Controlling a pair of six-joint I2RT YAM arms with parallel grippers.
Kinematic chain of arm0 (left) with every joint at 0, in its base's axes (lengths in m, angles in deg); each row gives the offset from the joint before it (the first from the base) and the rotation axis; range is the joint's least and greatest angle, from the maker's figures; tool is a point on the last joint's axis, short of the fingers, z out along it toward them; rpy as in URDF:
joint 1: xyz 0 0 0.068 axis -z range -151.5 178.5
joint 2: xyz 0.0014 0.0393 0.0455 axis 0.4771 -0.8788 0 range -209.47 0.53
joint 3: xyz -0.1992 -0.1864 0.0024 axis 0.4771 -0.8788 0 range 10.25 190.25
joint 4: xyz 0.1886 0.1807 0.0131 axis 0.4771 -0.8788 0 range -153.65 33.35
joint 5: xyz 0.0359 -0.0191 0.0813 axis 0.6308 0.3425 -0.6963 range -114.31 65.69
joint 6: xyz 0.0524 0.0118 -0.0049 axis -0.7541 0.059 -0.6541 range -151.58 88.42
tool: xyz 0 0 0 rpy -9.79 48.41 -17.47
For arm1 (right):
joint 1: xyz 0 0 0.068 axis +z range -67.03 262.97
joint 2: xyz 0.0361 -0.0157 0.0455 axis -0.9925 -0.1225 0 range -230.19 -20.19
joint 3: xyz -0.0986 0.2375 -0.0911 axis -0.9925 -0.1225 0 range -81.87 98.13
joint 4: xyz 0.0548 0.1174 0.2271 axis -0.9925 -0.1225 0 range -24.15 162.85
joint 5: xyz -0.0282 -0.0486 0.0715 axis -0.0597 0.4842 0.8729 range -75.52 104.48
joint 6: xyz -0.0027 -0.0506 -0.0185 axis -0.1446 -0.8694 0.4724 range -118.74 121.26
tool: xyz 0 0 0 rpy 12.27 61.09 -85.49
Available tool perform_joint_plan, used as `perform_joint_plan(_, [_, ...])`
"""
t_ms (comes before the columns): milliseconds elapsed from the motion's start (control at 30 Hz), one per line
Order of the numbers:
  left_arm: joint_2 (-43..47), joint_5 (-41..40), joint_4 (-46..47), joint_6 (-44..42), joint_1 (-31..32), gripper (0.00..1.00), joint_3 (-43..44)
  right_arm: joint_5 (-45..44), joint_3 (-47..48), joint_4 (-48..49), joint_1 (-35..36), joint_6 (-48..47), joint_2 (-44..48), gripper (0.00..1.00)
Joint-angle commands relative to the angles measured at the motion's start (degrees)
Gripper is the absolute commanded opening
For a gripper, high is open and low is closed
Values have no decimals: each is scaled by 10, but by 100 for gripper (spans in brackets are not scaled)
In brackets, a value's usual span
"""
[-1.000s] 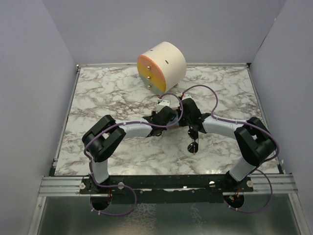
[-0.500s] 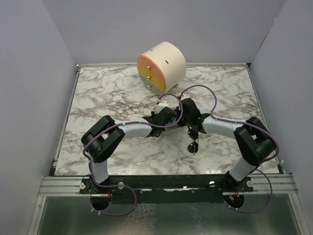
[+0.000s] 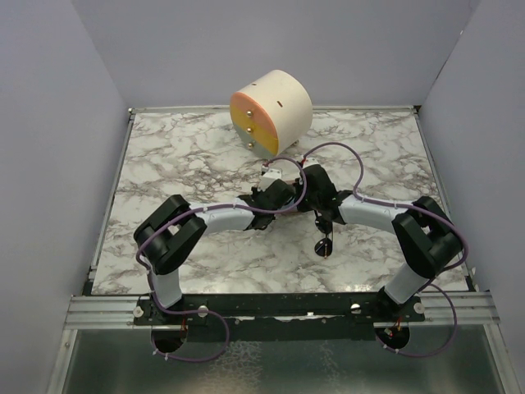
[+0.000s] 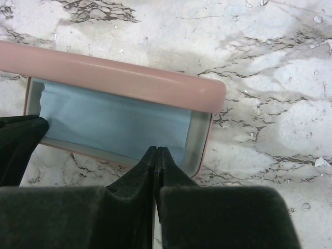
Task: Organize the sunglasses
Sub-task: Place the glasses cleaning cloth in the sunglasses case, then adjust the sunglasses case at the center of the board.
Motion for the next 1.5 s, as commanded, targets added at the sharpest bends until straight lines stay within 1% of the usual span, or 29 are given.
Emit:
perform_joint_plan(0, [51, -22, -2, -16, 9, 6, -7, 2, -12, 40, 9, -5, 29, 1])
perform_joint_plan(67, [59, -22, -10, -23, 10, 6, 1, 2, -18, 43, 9, -7, 40, 1])
perform_joint_plan(200, [110, -24, -12, -35, 14, 6, 0, 2, -26, 43, 12, -5, 54, 1])
perform_joint_plan(300, [143, -34, 23, -62, 13, 7, -19, -9, -37, 44, 14, 2, 67, 1])
perform_joint_plan(333, [151, -40, 36, -73, 12, 9, -25, -13, -41, 43, 14, 5, 71, 1])
perform_joint_plan(467, [160, -48, 68, -109, -4, 10, -30, -31, -58, 37, 14, 19, 100, 1])
perform_joint_plan(567, [159, -40, 93, -124, -25, 10, -31, -51, -74, 32, 14, 27, 122, 1])
perform_joint_plan(633, [154, -18, 116, -134, -43, 10, -32, -59, -83, 28, 14, 31, 132, 1])
perform_joint_plan(767, [126, 8, 155, -145, -71, 10, -27, -67, -96, 27, 13, 38, 139, 1])
perform_joint_plan(1000, [57, 30, 187, -164, -94, 9, 2, -76, -101, 28, 14, 45, 139, 1])
perform_joint_plan(1133, [32, 44, 206, -166, -99, 7, -1, -77, -101, 28, 14, 44, 135, 1])
perform_joint_plan(1300, [30, 49, 203, -161, -101, 6, -8, -73, -95, 30, 14, 42, 122, 1])
perform_joint_plan(1467, [50, 63, 199, -149, -101, 3, -29, -74, -86, 34, 14, 41, 105, 1])
